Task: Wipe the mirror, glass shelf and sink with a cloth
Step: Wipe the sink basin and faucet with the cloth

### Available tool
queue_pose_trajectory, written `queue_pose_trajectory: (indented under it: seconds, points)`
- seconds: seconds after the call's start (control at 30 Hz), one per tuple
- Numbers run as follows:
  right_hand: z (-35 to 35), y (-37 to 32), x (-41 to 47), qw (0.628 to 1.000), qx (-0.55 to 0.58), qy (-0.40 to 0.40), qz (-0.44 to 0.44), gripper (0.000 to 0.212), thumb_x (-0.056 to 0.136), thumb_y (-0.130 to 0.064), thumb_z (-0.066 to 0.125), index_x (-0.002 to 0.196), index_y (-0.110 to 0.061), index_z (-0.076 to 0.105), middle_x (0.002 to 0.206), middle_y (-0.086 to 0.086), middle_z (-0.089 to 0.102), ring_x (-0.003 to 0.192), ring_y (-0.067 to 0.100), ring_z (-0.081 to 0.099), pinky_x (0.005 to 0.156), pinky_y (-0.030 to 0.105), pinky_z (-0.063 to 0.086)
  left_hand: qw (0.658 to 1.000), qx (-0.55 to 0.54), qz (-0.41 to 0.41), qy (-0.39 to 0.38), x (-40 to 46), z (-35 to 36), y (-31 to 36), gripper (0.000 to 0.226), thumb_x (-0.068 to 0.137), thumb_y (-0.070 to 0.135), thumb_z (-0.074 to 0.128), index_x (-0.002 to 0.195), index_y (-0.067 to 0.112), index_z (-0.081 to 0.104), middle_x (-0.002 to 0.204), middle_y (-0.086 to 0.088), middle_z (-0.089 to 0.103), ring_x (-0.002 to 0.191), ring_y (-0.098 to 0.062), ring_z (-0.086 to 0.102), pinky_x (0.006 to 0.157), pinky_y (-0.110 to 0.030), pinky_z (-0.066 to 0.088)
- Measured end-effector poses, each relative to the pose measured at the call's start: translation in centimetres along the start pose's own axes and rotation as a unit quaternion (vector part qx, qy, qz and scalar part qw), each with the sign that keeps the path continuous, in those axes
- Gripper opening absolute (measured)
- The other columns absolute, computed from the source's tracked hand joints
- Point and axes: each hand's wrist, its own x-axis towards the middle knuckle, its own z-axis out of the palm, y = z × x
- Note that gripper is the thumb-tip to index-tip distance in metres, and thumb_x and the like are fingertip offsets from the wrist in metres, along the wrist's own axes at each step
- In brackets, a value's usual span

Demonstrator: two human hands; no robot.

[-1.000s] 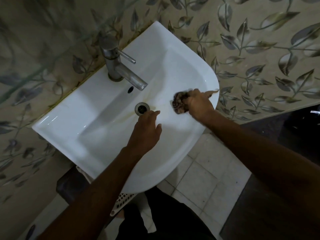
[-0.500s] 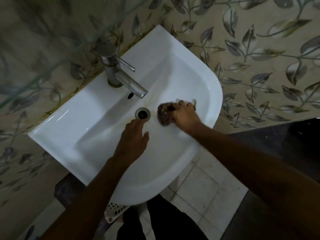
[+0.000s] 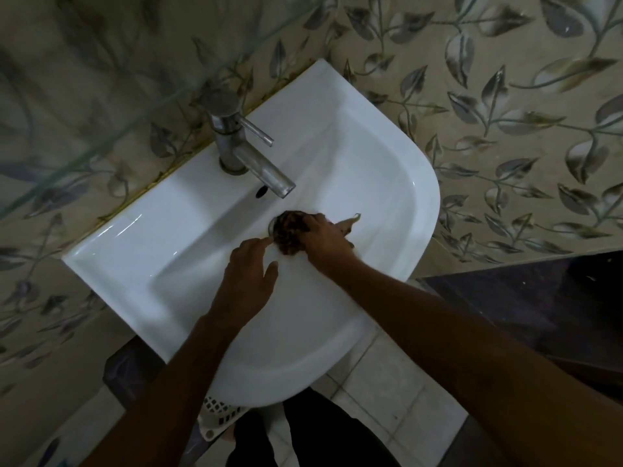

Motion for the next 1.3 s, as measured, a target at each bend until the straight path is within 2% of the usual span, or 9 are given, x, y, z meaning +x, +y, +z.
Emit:
queue_pose_trajectory:
  seconds: [0.1, 0.23, 0.37, 0.47, 0.67, 0.77, 0.93, 1.17, 1.3]
  points:
    - [-2.2, 4.5, 1.4, 0.995, -0.069, 0.024, 0.066, 0.044, 0.087, -0.025, 0.057, 0.129, -0.010, 0.060, 0.137, 0.018, 0.052, 0.120, 0.038, 0.051, 0.100, 0.055, 0.047, 1.000, 0.014, 0.007, -0.012, -0.2, 0.4, 0.7, 0.050, 0.098, 0.022, 0.057, 0.145, 0.010, 0.044, 0.145, -0.013, 0.046, 0.134, -0.030, 0.041, 0.112, -0.042, 0.035]
    - [-6.2, 8.7, 3.9, 0.987, -0.078, -0.016, 0.142, 0.103, 0.029, -0.025, 0.098, 0.120, 0.007, 0.063, 0.127, 0.025, 0.055, 0.112, 0.045, 0.052, 0.087, 0.046, 0.049, 1.000, 0.022, 0.016, -0.003, 1.0, 0.9, 1.9, 0.055, 0.100, 0.025, 0.054, 0.149, 0.009, 0.037, 0.151, -0.012, 0.041, 0.138, -0.028, 0.037, 0.112, -0.036, 0.033]
    - [-5.9, 7.6, 4.5, 0.986, 0.011, 0.113, 0.123, 0.069, 0.063, -0.006, 0.082, 0.127, -0.004, 0.057, 0.126, 0.023, 0.058, 0.111, 0.042, 0.056, 0.088, 0.046, 0.051, 1.000, 0.011, 0.001, 0.015, 1.9, 0.7, 1.8, 0.054, 0.100, 0.027, 0.054, 0.149, 0.012, 0.038, 0.150, -0.009, 0.041, 0.137, -0.026, 0.037, 0.111, -0.037, 0.033]
    - [-4.0, 5.2, 4.2, 0.996, 0.046, 0.042, 0.069, 0.055, 0.095, -0.003, 0.046, 0.148, -0.017, 0.040, 0.148, 0.018, 0.042, 0.134, 0.039, 0.041, 0.107, 0.055, 0.040, 1.000, 0.008, -0.008, 0.019, 1.6, 0.4, 0.8, 0.052, 0.099, 0.026, 0.056, 0.147, 0.013, 0.041, 0.147, -0.008, 0.043, 0.135, -0.026, 0.039, 0.110, -0.038, 0.035]
    - [-5.4, 7.7, 5.9, 0.989, -0.048, 0.092, 0.109, 0.085, 0.053, -0.005, 0.082, 0.134, 0.001, 0.054, 0.127, 0.030, 0.052, 0.107, 0.047, 0.052, 0.088, 0.049, 0.051, 0.999, 0.007, -0.011, 0.039, 0.6, -0.4, -1.3, 0.051, 0.097, 0.024, 0.058, 0.145, 0.015, 0.044, 0.143, -0.008, 0.046, 0.132, -0.026, 0.041, 0.110, -0.038, 0.036]
    - [-5.0, 6.3, 6.9, 0.966, 0.008, 0.185, 0.179, 0.052, 0.087, -0.007, 0.044, 0.139, -0.002, 0.048, 0.132, 0.027, 0.050, 0.114, 0.045, 0.051, 0.093, 0.052, 0.049, 0.999, 0.015, -0.022, 0.039, 0.3, -0.6, -1.9, 0.052, 0.098, 0.025, 0.057, 0.147, 0.015, 0.043, 0.143, -0.008, 0.046, 0.133, -0.026, 0.040, 0.110, -0.036, 0.035]
    - [-2.0, -1.8, 4.5, 0.969, 0.152, 0.132, 0.147, 0.023, 0.107, -0.031, 0.036, 0.115, -0.020, 0.055, 0.101, -0.010, 0.059, 0.092, -0.004, 0.061, 0.088, 0.023, 0.051, 0.999, 0.021, -0.026, 0.041, 0.0, -1.1, -2.5, 0.052, 0.097, 0.024, 0.058, 0.147, 0.014, 0.043, 0.144, -0.010, 0.046, 0.135, -0.028, 0.039, 0.110, -0.039, 0.036]
    - [-3.0, 6.1, 5.2, 0.989, 0.017, 0.065, 0.135, 0.093, 0.060, -0.014, 0.087, 0.142, -0.005, 0.047, 0.133, 0.026, 0.049, 0.112, 0.046, 0.049, 0.089, 0.048, 0.050, 0.998, 0.002, -0.009, 0.068, 0.0, -1.4, -3.0, 0.050, 0.095, 0.020, 0.061, 0.143, 0.011, 0.047, 0.140, -0.013, 0.049, 0.134, -0.031, 0.041, 0.110, -0.042, 0.038]
    - [-1.5, 2.8, 5.5, 0.973, 0.090, 0.159, 0.143, 0.041, 0.089, -0.013, 0.060, 0.130, -0.010, 0.059, 0.129, 0.021, 0.057, 0.110, 0.041, 0.056, 0.087, 0.051, 0.054, 0.997, 0.003, -0.022, 0.069, -0.2, -1.5, -3.1, 0.051, 0.096, 0.020, 0.061, 0.144, 0.011, 0.047, 0.142, -0.013, 0.047, 0.137, -0.030, 0.038, 0.111, -0.044, 0.038]
